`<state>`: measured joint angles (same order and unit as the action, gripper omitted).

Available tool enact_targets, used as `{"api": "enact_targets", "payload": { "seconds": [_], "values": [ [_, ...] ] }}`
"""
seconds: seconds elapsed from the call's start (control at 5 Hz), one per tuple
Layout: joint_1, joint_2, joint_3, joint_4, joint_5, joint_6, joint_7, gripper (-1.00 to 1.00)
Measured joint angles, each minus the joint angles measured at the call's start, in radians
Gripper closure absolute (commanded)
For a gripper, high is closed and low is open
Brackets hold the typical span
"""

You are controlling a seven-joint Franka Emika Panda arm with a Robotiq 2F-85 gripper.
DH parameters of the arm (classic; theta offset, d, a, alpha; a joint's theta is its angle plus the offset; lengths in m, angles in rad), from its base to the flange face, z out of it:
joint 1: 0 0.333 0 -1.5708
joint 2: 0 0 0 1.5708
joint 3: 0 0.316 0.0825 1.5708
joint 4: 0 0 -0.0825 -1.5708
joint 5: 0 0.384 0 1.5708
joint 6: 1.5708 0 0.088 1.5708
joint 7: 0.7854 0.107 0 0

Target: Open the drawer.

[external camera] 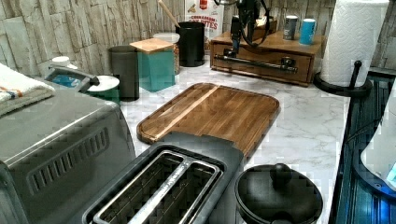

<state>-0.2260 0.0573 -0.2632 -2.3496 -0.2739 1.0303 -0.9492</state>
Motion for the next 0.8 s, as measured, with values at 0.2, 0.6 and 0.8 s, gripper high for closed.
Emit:
{"api": "enact_targets", "payload": {
  "seconds": [0.2, 0.6, 0.8],
  "values": [
    [-0.001, 0.065, -0.007, -0.002, -0.01, 0.06, 0.0, -1.0],
    [-0.021, 0.174, -0.001, -0.018, 0.044, 0.162, -0.077, -1.0],
    [-0.029, 0.172, 0.004, -0.021, 0.046, 0.174, -0.08, -1.0]
  ]
}}
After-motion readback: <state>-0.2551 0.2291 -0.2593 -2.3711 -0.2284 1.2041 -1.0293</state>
